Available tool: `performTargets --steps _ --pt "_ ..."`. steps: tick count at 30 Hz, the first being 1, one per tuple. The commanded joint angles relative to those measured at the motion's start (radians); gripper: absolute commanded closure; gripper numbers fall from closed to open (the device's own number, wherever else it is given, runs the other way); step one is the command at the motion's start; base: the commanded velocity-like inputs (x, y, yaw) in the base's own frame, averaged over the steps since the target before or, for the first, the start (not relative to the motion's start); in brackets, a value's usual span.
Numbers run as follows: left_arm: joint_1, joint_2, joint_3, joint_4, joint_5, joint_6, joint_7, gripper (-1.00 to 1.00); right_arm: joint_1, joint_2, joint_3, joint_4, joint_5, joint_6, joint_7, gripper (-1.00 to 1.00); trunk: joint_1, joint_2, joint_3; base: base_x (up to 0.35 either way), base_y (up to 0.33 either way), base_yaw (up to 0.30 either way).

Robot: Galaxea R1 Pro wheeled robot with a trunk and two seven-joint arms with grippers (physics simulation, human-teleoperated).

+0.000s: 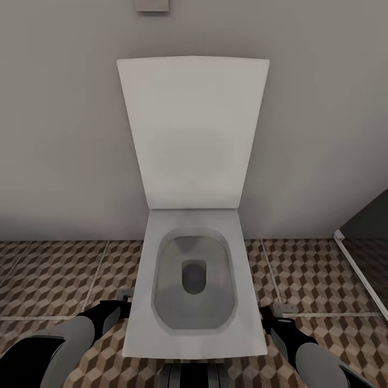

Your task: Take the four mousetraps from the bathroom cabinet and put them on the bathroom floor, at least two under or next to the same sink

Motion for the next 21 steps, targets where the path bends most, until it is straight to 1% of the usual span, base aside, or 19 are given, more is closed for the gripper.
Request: performTargets --steps 1,14,21 --pt "0.0 0.0 -0.008 -0.001 0.005 0.005 0.001 1.0 -0.001 0.001 -0.002 0.0 0.008 0.005 -0.007 1.0 0.0 0.0 -0.001 0.0 0.0 0.0" --pt "0.0 0.0 -0.009 0.003 0.008 0.025 0.0 1.0 -0.001 0.004 0.0 0.001 0.008 0.004 -0.007 1.0 0.0 0.0 -0.001 0.0 0.0 0.0" --pt "0.02 0.002 -0.008 0.004 0.009 0.024 0.0 1.0 -0.001 0.004 0.002 0.009 0.007 -0.011 -0.007 1.0 0.0 0.0 -0.001 0.0 0.0 0.0"
